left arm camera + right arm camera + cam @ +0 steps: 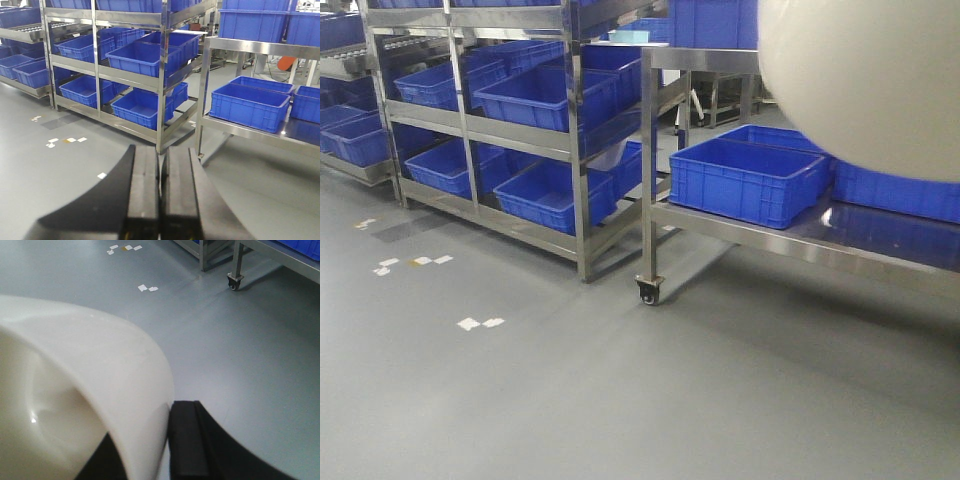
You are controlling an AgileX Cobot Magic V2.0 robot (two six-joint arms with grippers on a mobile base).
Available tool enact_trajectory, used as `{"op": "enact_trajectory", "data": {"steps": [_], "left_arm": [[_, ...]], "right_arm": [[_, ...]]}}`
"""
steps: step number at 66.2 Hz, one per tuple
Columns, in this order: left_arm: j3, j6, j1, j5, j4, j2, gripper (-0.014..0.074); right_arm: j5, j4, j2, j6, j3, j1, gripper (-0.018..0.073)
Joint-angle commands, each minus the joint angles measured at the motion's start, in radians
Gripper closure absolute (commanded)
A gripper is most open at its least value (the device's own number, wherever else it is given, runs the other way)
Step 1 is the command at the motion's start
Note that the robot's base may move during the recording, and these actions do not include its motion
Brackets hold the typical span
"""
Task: Move white bin to right shelf second layer
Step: 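Turn the base past the blue-crate racks carrying the bin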
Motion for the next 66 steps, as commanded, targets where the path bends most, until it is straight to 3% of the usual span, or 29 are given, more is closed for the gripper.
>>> {"op": "enact_trajectory", "data": {"steps": [1, 66], "left_arm": [[0.037, -0.007, -0.006, -0.086, -0.001, -0.002, 0.0512], [0.037, -0.007, -0.006, -0.086, -0.001, -0.002, 0.0512]], "right_arm": [[-0.092, 0.004, -0.002, -0.001, -0.029, -0.001, 0.0506], [-0.09, 0.004, -0.002, -0.001, -0.029, -0.001, 0.0506]]}}
